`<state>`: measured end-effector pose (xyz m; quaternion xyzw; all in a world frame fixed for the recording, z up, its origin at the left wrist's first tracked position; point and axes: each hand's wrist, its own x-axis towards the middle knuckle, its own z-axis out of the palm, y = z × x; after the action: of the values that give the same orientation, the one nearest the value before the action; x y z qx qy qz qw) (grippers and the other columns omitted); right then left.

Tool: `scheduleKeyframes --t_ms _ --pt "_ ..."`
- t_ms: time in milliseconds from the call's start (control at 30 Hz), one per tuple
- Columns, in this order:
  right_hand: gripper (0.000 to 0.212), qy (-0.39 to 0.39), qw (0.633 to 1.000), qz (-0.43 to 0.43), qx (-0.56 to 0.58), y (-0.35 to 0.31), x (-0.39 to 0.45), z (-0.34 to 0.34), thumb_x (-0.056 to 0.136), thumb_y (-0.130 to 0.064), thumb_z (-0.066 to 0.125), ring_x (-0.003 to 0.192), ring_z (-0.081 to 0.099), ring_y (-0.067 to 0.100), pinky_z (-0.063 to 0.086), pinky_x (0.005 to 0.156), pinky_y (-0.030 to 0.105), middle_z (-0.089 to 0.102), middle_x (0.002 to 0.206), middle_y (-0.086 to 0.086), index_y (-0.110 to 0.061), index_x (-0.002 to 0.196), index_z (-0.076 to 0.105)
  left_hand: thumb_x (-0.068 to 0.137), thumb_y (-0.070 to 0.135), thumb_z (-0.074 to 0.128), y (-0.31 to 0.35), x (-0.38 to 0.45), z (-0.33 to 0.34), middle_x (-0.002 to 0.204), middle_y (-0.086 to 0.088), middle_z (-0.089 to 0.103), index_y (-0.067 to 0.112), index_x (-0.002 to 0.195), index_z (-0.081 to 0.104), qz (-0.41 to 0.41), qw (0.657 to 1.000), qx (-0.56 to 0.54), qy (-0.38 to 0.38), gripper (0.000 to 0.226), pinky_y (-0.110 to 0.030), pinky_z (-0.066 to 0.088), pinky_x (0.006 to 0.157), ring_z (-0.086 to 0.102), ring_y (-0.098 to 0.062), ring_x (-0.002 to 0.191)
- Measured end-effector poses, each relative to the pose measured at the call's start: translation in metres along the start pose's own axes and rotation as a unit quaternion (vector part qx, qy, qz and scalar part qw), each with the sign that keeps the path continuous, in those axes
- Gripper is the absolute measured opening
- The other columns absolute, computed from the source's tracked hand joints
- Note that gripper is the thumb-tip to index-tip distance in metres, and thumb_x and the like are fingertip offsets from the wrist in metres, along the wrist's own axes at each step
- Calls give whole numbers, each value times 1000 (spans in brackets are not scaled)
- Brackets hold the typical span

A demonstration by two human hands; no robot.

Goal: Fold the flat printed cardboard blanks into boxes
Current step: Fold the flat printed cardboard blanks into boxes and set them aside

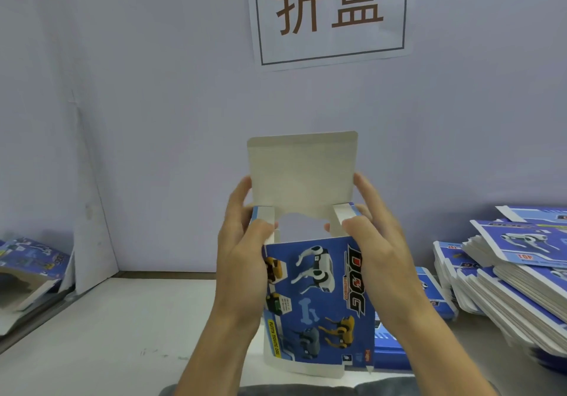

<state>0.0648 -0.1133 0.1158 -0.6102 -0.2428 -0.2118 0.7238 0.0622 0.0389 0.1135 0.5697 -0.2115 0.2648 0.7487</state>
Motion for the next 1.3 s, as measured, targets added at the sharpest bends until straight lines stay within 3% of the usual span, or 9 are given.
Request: scheduleKeyframes --t_ms 67,100,200,233,367,500,767,1033,1300 --pt "24 -2 998 -18 52 1 -1 -2 84 -41 52 87 65 31 55 80 53 67 100 3 -40 107 60 89 34 52 4 -2 1 96 -5 67 26 99 65 11 999 -37 9 18 -35 54 67 64 -23 84" --pt "26 -11 996 -23 91 3 -3 -4 86 -47 54 85 63 27 53 76 48 64 95 6 -28 103 60 88 45 52 5 -3 1 100 -8 67 21 94 65 14 998 -63 13 28 -34 55 68 64 -26 87" --pt "68 -46 986 -3 158 3 -8 -5 76 -70 67 84 69 26 58 68 37 66 96 11 -12 111 57 86 63 53 7 -8 2 116 -9 69 18 102 61 -15 994 -104 -12 49 -35 60 68 72 -31 100" --pt "65 -46 989 -12 138 3 -8 -5 80 -67 65 84 70 25 58 65 35 68 95 10 -11 112 56 85 61 60 8 -10 2 115 -8 69 22 104 59 -11 997 -74 -25 43 -36 61 66 73 -33 101" --pt "23 -23 995 -53 78 1 -7 -5 90 -33 54 73 73 21 57 53 28 71 81 0 -19 107 60 90 41 57 3 -10 0 110 -5 70 34 109 57 25 999 -12 -45 20 -34 61 60 72 -33 101" --pt "21 -17 996 -53 68 -2 -9 -3 90 -24 51 76 75 21 58 52 27 73 86 -1 -17 107 61 94 30 52 3 -10 -4 108 3 71 35 106 62 36 998 -17 -54 16 -31 60 60 73 -29 102" --pt "18 -15 996 -47 72 -3 -9 -5 87 -32 60 81 75 26 59 55 29 74 91 3 -27 104 66 94 27 53 3 -9 -4 113 19 68 34 102 65 44 998 -13 -52 16 -31 61 61 71 -24 107" --pt "27 -22 992 -8 124 0 -7 -12 69 -37 65 105 70 26 58 64 30 60 132 -6 -20 89 73 77 35 68 5 -5 -10 142 13 56 26 90 77 12 996 -52 -76 17 -34 61 71 55 -25 132" --pt "25 11 996 3 93 3 -6 -4 67 -43 69 114 64 31 56 64 30 65 122 -7 -19 74 71 60 63 86 7 -8 -7 142 19 55 24 77 75 -4 997 -37 -67 44 -44 62 70 58 -32 129"
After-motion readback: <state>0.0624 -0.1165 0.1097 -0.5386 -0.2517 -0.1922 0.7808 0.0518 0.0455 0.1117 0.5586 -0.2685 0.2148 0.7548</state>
